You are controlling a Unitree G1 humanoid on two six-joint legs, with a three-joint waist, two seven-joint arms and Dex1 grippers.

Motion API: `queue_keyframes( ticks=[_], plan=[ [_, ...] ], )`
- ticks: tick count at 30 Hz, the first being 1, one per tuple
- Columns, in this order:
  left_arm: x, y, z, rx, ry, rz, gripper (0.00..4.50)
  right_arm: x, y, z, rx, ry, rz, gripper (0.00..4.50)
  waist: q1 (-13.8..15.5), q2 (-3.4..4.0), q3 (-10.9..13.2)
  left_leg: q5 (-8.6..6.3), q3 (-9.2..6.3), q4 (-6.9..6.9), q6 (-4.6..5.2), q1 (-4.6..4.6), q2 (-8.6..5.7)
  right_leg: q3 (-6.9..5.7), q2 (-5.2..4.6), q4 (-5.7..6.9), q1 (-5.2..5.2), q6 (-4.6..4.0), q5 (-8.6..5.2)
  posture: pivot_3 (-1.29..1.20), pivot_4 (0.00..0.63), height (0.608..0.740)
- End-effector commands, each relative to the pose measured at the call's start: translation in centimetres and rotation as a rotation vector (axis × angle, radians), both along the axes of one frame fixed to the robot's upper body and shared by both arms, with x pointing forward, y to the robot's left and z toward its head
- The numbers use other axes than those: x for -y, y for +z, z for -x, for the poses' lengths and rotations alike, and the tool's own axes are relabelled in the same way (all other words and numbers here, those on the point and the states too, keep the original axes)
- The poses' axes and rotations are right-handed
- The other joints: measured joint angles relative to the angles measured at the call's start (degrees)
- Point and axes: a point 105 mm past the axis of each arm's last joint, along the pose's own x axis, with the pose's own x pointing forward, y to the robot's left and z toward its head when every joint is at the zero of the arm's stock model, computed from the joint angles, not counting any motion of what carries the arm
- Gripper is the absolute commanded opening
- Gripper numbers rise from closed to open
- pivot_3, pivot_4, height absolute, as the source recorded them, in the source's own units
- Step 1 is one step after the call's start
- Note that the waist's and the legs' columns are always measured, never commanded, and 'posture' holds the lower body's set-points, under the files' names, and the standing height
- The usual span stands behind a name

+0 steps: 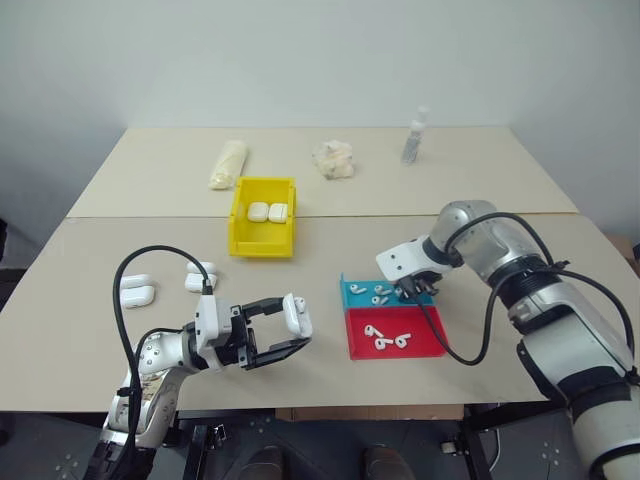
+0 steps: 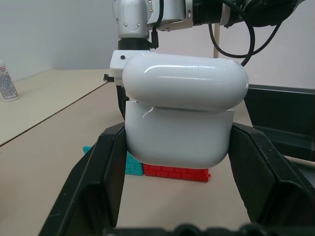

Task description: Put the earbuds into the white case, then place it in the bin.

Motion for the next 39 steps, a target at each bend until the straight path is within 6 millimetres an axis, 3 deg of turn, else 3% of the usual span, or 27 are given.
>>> queue_keyframes(
  ticks=[1, 15, 17, 29, 32, 39],
  plan=[
    [0.3, 0.5, 0.2, 0.035, -0.013, -0.004, 2.79, 0.5, 0.5, 0.0, 0.018, 0.005, 0.002, 1.71, 0.0, 0.0, 0.0, 0.0, 0.0, 0.0, 0.0, 0.0, 0.0, 0.0, 0.0, 0.0, 0.0, 0.0, 0.0, 0.0, 0.15, 0.74],
    [0.4, 0.5, 0.1, 0.036, -0.01, -0.009, 2.79, 0.3, 0.2, 0.3, 0.01, 0.011, -0.01, 1.71, 0.0, 0.0, 0.0, 0.0, 0.02, 0.0, 0.0, 0.01, 0.0, 0.0, 0.0, 0.0, 0.01, 0.0, 0.0, 0.0, 0.15, 0.74],
    [0.4, 0.5, 0.1, 0.036, -0.009, -0.01, 2.79, 0.4, 0.2, 0.3, 0.014, 0.008, -0.008, 1.13, -0.01, 0.0, 0.0, 0.0, 0.03, 0.0, 0.0, 0.01, 0.0, 0.0, 0.0, 0.0, 0.01, 0.0, 0.0, 0.0, 0.15, 0.74],
    [0.5, 0.5, 0.1, 0.038, -0.011, -0.008, 2.79, 0.6, 0.3, 0.0, 0.039, -0.007, -0.011, 1.13, 0.01, 0.0, 0.0, 0.0, 0.04, 0.0, 0.0, 0.03, 0.0, 0.0, 0.0, 0.0, 0.04, 0.0, 0.0, 0.0, 0.15, 0.74],
    [0.4, 0.7, -0.1, 0.044, -0.01, -0.005, 2.79, 0.1, 1.9, 0.1, 0.072, 0.0, -0.075, 1.13, 0.05, 0.0, 0.0, 0.0, 0.03, 0.0, 0.0, 0.03, 0.0, 0.0, 0.0, 0.0, 0.04, 0.0, 0.0, 0.0, 0.15, 0.74],
    [0.8, 3.1, -0.6, 0.082, -0.014, 0.089, 2.79, -0.6, 10.1, 1.2, 0.257, -0.054, -0.394, 1.13, 0.34, 0.07, 0.04, 0.0, -0.1, 0.0, 0.0, -0.1, 0.0, 0.0, -0.01, 0.02, -0.09, 0.0, 0.0, 0.0, 0.15, 0.74]
  ],
)
